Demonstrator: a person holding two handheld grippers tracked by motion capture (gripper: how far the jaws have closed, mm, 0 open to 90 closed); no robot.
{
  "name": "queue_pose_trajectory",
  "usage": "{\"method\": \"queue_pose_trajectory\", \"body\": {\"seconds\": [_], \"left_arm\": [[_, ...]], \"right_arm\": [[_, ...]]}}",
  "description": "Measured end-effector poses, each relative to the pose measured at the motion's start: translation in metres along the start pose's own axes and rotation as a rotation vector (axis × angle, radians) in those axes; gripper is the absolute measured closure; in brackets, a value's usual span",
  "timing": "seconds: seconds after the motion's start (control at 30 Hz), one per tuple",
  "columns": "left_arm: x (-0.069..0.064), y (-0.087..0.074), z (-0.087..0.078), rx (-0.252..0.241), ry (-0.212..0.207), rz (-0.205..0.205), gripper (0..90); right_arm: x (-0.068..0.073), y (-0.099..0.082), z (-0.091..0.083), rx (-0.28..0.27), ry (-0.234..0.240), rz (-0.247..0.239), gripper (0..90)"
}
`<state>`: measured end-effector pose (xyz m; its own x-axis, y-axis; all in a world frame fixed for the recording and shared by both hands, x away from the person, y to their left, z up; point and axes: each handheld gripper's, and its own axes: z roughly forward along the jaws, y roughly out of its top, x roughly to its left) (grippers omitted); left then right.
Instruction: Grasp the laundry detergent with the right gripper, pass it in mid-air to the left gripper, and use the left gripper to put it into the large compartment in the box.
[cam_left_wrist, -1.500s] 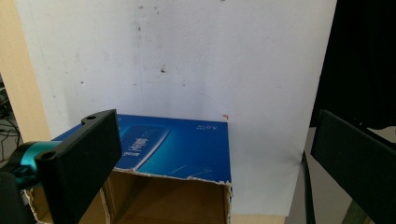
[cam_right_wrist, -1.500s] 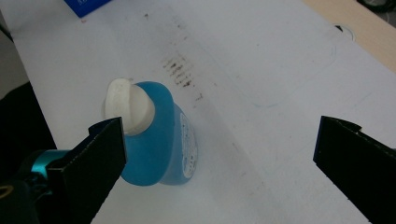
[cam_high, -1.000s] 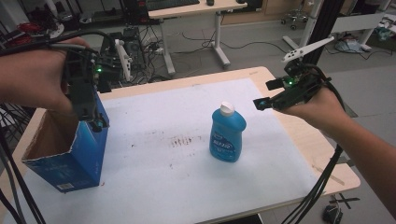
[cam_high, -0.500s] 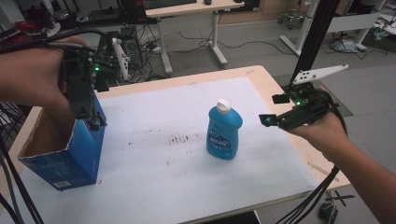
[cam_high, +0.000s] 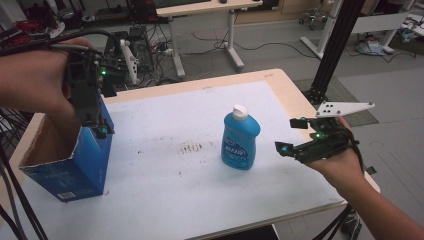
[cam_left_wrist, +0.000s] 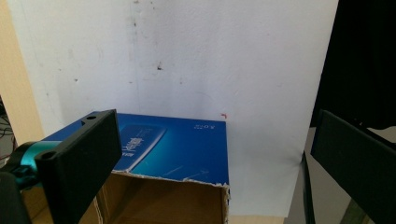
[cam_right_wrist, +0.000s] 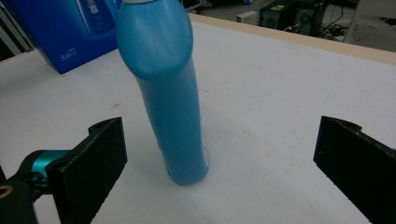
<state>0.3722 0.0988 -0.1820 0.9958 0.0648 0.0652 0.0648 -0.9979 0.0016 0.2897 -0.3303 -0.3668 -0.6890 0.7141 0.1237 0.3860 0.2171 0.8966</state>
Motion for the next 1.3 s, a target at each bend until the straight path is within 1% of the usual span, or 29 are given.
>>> {"method": "queue_pose_trajectory", "body": {"seconds": [0.07, 0.13, 0.17, 0.27, 0.3, 0.33, 0.43, 0.47, 0.5, 0.63, 0.93, 1.13, 1.17, 1.2, 1.3], "left_arm": [[0.000, -0.001, 0.001, 0.003, 0.000, 0.001, 1.7], [0.000, -0.001, 0.001, 0.002, 0.001, -0.003, 1.7], [0.000, -0.001, 0.001, 0.002, 0.001, -0.003, 1.7], [-0.001, -0.002, 0.001, 0.003, 0.001, -0.003, 1.7], [-0.001, -0.003, 0.000, 0.002, 0.001, -0.009, 1.7], [-0.001, -0.003, 0.000, 0.002, 0.008, -0.005, 1.7], [-0.001, -0.004, -0.001, -0.003, 0.010, -0.004, 1.7], [-0.001, -0.005, -0.001, -0.006, 0.012, -0.010, 1.7], [-0.001, -0.005, 0.000, -0.007, 0.013, -0.010, 1.7], [-0.002, -0.006, -0.001, -0.006, 0.010, -0.005, 1.7], [-0.002, -0.007, 0.000, -0.005, 0.010, -0.008, 1.7], [-0.003, -0.006, 0.000, -0.008, 0.010, -0.007, 1.7], [-0.002, -0.006, 0.000, -0.004, 0.012, -0.007, 1.7], [-0.002, -0.006, 0.001, -0.003, 0.011, -0.007, 1.7], [-0.002, -0.006, 0.001, -0.002, 0.008, -0.004, 1.7]], "right_arm": [[0.003, -0.006, 0.007, 0.000, 0.014, 0.001, 1.8], [0.004, -0.008, 0.008, 0.001, 0.018, 0.001, 1.8], [0.006, -0.011, 0.014, 0.005, 0.030, 0.006, 1.8], [0.007, -0.012, 0.018, 0.006, 0.034, 0.006, 1.8], [0.007, -0.013, 0.020, 0.008, 0.038, 0.008, 1.8], [0.007, -0.013, 0.025, 0.008, 0.050, 0.011, 1.8], [0.006, -0.014, 0.032, 0.011, 0.064, 0.018, 1.8], [0.006, -0.014, 0.032, 0.011, 0.064, 0.018, 1.8], [0.006, -0.016, 0.038, 0.011, 0.076, 0.022, 1.8], [0.006, -0.019, 0.049, 0.023, 0.092, 0.026, 1.8], [0.005, -0.020, 0.070, 0.025, 0.105, 0.044, 1.8], [0.005, -0.024, 0.079, 0.019, 0.121, 0.068, 1.8], [0.005, -0.026, 0.083, 0.015, 0.131, 0.085, 1.8], [0.005, -0.027, 0.085, 0.013, 0.134, 0.091, 1.8], [0.006, -0.029, 0.090, 0.011, 0.141, 0.098, 1.8]]}}
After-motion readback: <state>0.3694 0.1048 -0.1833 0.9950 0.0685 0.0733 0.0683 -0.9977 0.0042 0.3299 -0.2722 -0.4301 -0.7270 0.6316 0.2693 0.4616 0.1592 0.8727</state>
